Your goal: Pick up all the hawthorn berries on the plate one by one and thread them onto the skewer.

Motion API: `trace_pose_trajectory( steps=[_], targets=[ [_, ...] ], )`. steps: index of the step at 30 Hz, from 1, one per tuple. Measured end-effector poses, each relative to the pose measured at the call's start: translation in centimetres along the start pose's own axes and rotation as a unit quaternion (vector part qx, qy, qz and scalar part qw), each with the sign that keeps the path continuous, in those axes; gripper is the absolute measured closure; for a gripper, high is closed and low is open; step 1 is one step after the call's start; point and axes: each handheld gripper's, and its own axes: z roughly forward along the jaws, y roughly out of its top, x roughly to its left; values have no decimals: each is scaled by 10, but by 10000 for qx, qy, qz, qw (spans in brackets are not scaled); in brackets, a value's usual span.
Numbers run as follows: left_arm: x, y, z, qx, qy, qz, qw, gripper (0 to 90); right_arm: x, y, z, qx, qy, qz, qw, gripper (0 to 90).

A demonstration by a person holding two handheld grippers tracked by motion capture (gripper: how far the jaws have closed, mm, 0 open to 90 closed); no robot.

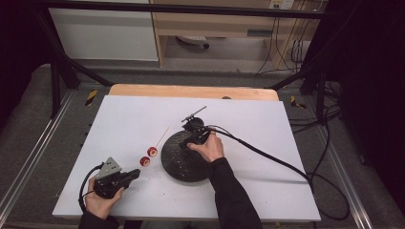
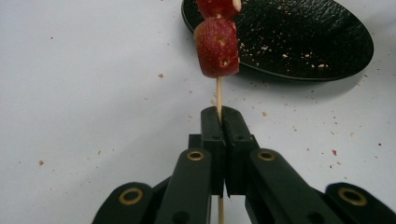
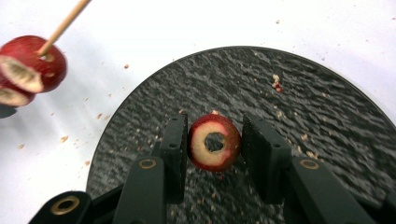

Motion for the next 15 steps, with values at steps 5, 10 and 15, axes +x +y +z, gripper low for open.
trace_pose_trajectory(
  steps=[5,10,15],
  targets=[
    [-3,1,2,3,-13,21,10000,883,-2,-10,-12,-203,50,80,9997,627],
    [-5,1,3,3,-39,40,10000,883,-6,-21,-23,-447,103,163,9988,627],
    [-6,2,3,2,-46,58,10000,883,-8,-30,-31,-685,172,261,9972,628]
  ],
)
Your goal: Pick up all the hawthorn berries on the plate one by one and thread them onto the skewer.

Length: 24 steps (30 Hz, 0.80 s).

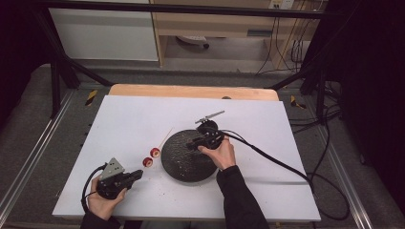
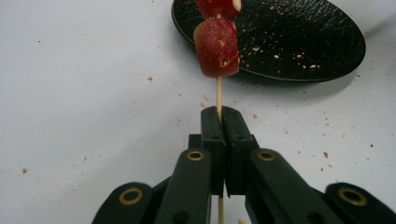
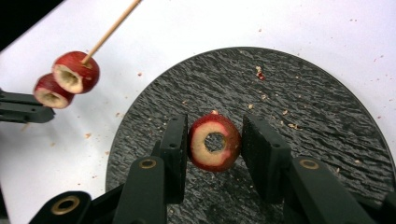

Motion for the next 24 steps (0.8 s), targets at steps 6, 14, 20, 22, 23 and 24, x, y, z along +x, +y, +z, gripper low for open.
trace_pose_trajectory(
  steps=[6,14,20,22,23,24],
  targets=[
    [-3,0,1,-5,-19,21,10000,882,-2,-10,-9,-376,78,88,9992,628],
    [-9,2,5,-14,-40,50,10000,882,-9,-29,-20,-871,170,383,9953,629],
    [-13,2,9,1,-55,64,10000,882,-13,-45,-24,-1289,244,661,9891,629],
    [-15,3,10,-2,-60,73,10000,882,-14,-51,-24,-1425,230,729,9868,629],
    [-16,3,10,-15,-54,70,10000,882,-15,-54,-23,-1505,244,776,9853,629],
    [-17,3,11,-20,-64,77,9999,882,-15,-57,-23,-1585,282,858,9832,629]
  ],
)
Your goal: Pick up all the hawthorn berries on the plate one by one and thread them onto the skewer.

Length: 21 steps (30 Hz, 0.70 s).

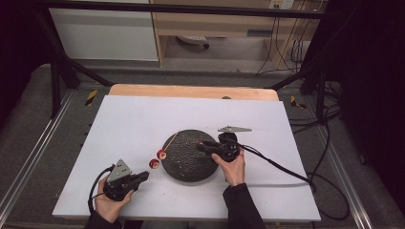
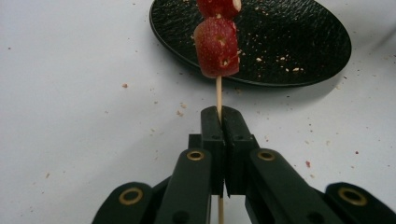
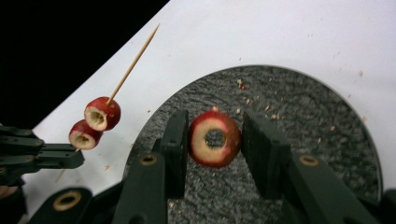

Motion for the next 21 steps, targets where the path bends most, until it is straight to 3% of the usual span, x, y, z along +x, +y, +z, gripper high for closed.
trace_pose_trajectory(
  steps=[6,9,21],
  targets=[
    [-5,1,3,-10,-5,17,10000,882,-5,-13,-2,-424,100,366,9984,629],
    [-7,1,5,-7,-11,26,10000,882,-5,-18,-3,-667,171,560,9961,629],
    [-19,3,11,-69,-26,17,10000,882,-3,-31,2,-1434,279,920,9850,630]
  ],
)
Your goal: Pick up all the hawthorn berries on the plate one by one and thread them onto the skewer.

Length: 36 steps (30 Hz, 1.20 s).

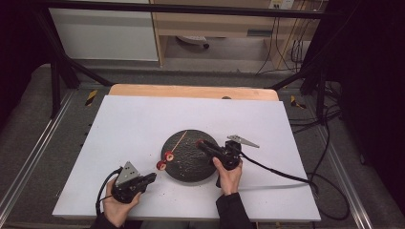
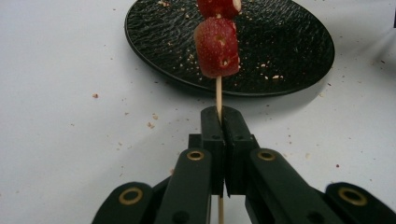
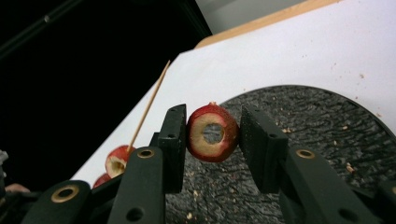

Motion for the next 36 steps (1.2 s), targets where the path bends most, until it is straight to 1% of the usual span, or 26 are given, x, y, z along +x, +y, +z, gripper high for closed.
trace_pose_trajectory(
  steps=[5,7,11,13,14,18,22,23,25,27,28,35,36],
  targets=[
    [-3,1,1,-38,-6,-14,10000,882,2,0,-1,-319,22,90,9994,630],
    [-4,1,0,-50,5,-25,10000,882,2,0,-1,-461,12,76,9989,630],
    [-6,3,1,-79,13,-49,10000,882,3,2,-3,-669,39,158,9976,630],
    [-7,5,1,-95,-2,-61,9999,882,3,4,-4,-761,26,130,9970,630],
    [-7,5,1,-99,4,-51,9999,882,3,5,-5,-825,33,174,9964,630],
    [-9,9,1,-136,4,-55,9999,882,3,11,-6,-1004,40,198,9947,630],
    [-12,13,4,-196,-7,-71,9998,882,3,19,-8,-1227,59,258,9921,630],
    [-13,13,4,-210,0,-66,9998,882,3,21,-8,-1259,71,321,9915,630],
    [-15,14,5,-217,2,-43,9998,882,2,24,-8,-1357,73,326,9902,630],
    [-16,15,6,-249,-9,-78,9997,882,2,27,-8,-1403,97,386,9893,630],
    [-17,16,6,-261,-5,-77,9996,882,2,28,-8,-1448,75,381,9887,630],
    [-22,20,11,-290,-25,-60,9996,882,0,34,-7,-1649,153,463,9851,630],
    [-23,21,11,-298,-28,-74,9995,882,0,35,-7,-1663,162,512,9846,630]
  ],
)
